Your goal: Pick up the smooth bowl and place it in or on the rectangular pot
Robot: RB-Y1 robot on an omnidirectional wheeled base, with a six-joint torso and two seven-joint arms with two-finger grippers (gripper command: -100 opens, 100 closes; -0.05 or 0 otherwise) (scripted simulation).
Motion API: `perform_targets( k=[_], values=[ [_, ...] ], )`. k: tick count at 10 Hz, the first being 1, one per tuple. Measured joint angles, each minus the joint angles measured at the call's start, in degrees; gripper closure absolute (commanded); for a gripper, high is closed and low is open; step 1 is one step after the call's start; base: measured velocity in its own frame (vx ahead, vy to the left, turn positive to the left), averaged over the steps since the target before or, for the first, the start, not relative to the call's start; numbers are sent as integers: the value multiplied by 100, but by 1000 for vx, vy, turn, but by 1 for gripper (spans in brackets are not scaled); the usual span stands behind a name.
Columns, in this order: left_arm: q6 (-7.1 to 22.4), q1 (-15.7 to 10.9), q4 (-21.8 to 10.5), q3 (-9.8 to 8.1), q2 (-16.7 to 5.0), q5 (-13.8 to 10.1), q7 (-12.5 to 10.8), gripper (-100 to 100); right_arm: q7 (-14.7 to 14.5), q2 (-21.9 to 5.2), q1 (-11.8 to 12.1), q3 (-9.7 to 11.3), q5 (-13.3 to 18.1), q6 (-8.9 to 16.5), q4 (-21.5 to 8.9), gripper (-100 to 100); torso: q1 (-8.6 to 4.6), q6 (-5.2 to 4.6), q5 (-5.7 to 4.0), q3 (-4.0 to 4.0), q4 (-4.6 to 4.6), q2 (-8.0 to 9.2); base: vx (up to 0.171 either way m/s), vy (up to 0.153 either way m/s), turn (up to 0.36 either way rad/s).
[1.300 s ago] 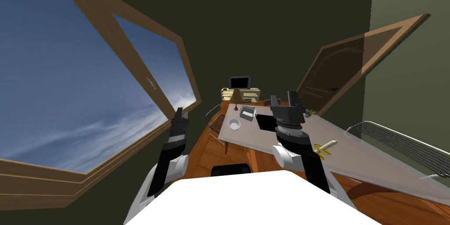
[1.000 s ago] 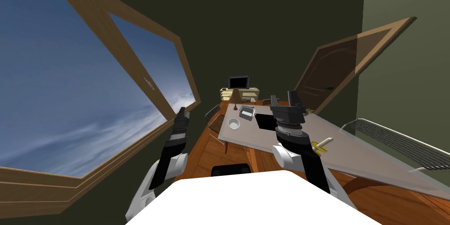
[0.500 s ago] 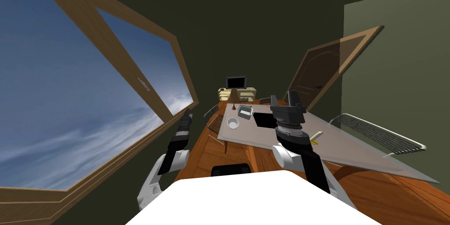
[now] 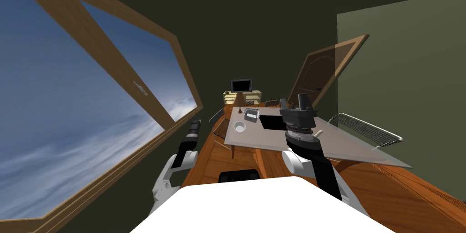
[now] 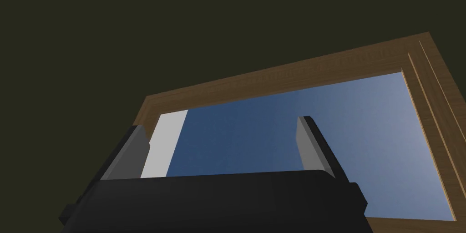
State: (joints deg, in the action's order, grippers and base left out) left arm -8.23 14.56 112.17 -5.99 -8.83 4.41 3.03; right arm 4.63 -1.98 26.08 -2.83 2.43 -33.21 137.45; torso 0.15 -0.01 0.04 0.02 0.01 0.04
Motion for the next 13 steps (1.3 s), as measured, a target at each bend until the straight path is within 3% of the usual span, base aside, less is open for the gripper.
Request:
perform_targets(
  k=[2, 7, 13],
  values=[
    [192, -179, -312, 11, 53, 23, 56, -100, 0, 0, 0, 0, 0, 0, 0, 0, -7, 1, -1, -1, -1, -3, -15, 17, -138],
    [800, -705, -1119, -76, -69, -53, 36, -100, 0, 0, 1, 0, 0, 0, 0, 0, -10, 4, -2, -2, -1, -4, -11, 10, -108],
    [1261, -1229, -2108, -115, -141, -108, 21, -100, 0, 0, 1, 0, 0, 0, 0, 0, -15, 5, -4, -3, -1, -5, -7, -1, -107]
  ],
)
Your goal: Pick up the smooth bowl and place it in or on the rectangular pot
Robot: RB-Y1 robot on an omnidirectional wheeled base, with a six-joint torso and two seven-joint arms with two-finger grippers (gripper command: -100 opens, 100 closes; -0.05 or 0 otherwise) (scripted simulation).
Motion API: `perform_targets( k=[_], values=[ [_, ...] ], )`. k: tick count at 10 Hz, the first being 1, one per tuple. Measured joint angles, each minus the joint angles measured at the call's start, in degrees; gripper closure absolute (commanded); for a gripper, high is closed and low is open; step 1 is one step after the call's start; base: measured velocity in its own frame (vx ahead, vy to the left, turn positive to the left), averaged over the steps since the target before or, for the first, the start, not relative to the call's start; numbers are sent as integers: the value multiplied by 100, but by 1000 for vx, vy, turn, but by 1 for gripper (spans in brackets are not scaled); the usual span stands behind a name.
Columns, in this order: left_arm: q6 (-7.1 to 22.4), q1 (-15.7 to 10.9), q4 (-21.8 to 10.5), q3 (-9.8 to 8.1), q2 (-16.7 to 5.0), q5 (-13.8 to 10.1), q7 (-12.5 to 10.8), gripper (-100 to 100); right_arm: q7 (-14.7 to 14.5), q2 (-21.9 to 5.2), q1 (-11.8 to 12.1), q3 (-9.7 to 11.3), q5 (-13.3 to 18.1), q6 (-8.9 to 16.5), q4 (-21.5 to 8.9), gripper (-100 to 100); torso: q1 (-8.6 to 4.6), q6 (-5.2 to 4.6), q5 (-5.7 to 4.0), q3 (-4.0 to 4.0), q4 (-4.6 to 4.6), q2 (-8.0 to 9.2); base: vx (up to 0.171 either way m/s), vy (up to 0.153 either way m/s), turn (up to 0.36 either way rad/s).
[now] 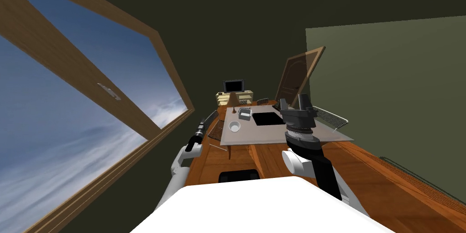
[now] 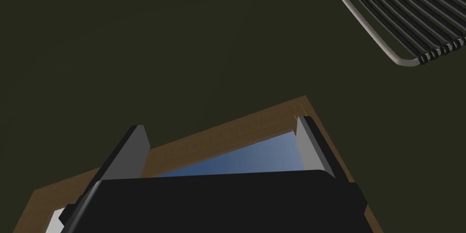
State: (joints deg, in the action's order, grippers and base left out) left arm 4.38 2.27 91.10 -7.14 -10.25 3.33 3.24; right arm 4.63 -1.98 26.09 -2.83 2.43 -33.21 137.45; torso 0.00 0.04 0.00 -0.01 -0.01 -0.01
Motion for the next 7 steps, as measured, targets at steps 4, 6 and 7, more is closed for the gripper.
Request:
perform_targets(
  k=[4, 6, 7],
  values=[
    [351, -378, -644, -18, 21, -3, 0, -100, 0, 0, 0, 0, 0, 0, 0, 0, -3, 0, -1, -1, 0, -1, -3, -10, -120],
    [516, -594, -1024, -33, 20, -7, -12, -100, 0, 0, 0, 0, 0, 0, 0, 0, -4, 0, -1, -1, -1, -2, 1, -15, -126],
    [618, -682, -1183, -25, -4, -30, -26, -100, 0, 0, 0, 0, 0, 0, 0, 0, -7, -3, -2, -1, 0, -2, 3, -16, -81]
  ],
)
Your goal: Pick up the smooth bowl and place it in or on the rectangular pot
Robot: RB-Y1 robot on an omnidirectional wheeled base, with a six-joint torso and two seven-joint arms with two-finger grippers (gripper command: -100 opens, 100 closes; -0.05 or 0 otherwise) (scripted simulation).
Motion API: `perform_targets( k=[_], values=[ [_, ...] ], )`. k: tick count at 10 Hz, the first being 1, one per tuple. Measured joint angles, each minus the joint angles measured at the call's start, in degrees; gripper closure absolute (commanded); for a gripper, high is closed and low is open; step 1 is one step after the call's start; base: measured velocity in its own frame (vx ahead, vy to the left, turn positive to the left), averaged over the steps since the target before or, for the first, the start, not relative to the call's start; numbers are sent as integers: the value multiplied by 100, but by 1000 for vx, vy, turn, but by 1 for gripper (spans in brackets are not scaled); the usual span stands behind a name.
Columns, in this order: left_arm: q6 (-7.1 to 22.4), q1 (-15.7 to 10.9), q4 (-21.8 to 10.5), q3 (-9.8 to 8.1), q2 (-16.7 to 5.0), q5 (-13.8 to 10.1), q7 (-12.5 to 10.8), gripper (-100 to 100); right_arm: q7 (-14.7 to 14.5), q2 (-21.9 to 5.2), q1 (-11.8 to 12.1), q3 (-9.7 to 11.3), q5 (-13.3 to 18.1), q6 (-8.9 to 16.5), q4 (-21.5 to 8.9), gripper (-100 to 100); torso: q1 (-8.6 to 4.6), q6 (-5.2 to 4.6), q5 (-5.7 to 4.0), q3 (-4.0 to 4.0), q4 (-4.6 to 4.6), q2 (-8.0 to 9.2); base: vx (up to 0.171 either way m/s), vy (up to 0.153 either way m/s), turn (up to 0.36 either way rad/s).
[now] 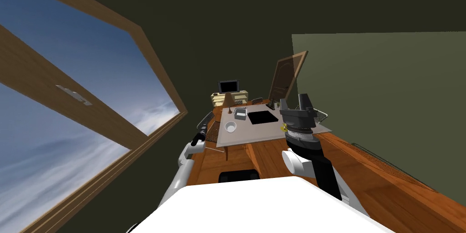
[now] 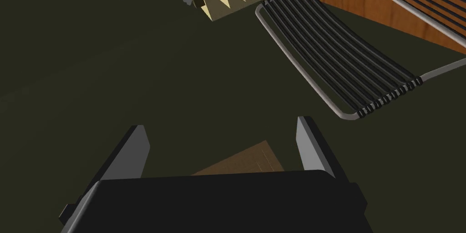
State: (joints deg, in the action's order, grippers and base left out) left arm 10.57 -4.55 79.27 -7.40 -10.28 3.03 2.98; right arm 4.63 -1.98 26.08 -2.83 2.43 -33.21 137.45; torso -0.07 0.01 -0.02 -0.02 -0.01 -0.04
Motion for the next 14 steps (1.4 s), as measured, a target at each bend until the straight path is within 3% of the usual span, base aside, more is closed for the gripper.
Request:
perform_targets(
  k=[6, 12, 14],
  values=[
    [430, -562, -1142, 8, -72, -68, -76, -100, 0, 0, 0, 0, 0, 0, 0, 0, -1, 1, 0, -1, -1, -2, 9, -19, -125],
    [829, -978, -1941, 20, -98, -89, -135, -100, 0, 0, 1, -1, 0, 0, 0, 0, -1, 6, -1, -2, -1, -3, 14, -22, -102],
    [926, -1189, -2358, 34, -150, -131, -163, -100, 0, 0, 1, 0, 0, 0, 0, 0, -1, 6, -1, -3, -2, -4, 20, -24, -128]
  ],
)
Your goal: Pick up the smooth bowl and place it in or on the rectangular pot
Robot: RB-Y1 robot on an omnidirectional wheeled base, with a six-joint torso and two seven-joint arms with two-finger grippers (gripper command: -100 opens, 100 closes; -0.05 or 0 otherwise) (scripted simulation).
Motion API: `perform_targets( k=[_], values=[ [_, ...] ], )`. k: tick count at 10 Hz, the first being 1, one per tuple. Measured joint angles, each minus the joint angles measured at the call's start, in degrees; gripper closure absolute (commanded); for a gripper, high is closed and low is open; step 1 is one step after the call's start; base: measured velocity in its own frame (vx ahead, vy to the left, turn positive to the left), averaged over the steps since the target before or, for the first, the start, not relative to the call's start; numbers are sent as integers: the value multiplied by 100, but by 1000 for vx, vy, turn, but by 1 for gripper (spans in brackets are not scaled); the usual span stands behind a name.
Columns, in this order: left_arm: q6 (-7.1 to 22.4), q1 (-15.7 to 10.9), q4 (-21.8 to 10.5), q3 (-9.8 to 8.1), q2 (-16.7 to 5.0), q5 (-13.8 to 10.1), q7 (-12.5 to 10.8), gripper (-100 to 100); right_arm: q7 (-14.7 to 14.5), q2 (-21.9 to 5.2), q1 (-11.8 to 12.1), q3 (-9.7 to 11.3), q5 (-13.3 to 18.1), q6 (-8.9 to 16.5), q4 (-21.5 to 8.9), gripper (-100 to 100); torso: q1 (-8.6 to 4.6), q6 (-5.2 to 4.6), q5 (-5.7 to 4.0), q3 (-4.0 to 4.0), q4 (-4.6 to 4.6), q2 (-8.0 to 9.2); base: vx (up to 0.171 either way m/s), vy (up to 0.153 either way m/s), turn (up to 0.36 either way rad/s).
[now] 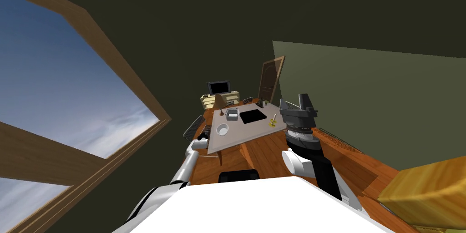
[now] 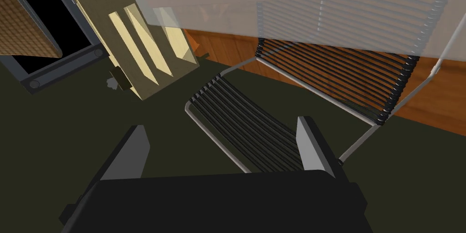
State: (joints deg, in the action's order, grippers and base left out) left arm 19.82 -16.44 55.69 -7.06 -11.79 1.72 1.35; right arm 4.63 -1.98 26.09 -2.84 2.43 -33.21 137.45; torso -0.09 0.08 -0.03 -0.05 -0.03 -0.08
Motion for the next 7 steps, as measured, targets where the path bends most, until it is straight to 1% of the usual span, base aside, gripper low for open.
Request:
perform_targets(
  k=[1, 2, 3, 4, 5, 6, 7],
  values=[
    [91, -73, -147, 11, -14, -15, -14, -100, 0, 0, 0, 0, 0, 0, 0, 0, -2, -3, 0, 0, 1, -1, 19, -20, -85],
    [186, -97, -220, 9, 4, 4, -28, -100, 0, 0, 0, 0, 0, 0, 0, 0, 0, 0, 0, 1, 0, 1, 7, -11, 17],
    [201, -137, -314, 2, 9, 18, -37, -100, 0, 0, 0, 0, 0, 0, 0, 0, 4, 2, 1, 2, 1, 4, 15, -22, -140],
    [245, -244, -481, 18, -33, -23, -45, -100, 0, 0, 0, 0, 0, 0, 0, 0, 0, -3, 0, 2, 2, 2, 17, -20, -96],
    [316, -266, -553, 39, -58, -66, -42, -100, 0, 0, 0, 0, 0, 0, 0, 0, 1, 1, 0, 2, 1, 3, 28, -28, -150],
    [356, -383, -742, 33, -61, -47, -64, -100, 0, 0, 0, 0, 0, 0, 0, 0, -3, -3, -1, 0, 1, -2, 27, -23, -76],
    [364, -448, -943, 29, -55, -27, -87, -100, 0, 0, 0, 0, 0, 0, 0, 0, -1, 1, 0, -1, 0, -1, 25, -27, -135]
  ],
)
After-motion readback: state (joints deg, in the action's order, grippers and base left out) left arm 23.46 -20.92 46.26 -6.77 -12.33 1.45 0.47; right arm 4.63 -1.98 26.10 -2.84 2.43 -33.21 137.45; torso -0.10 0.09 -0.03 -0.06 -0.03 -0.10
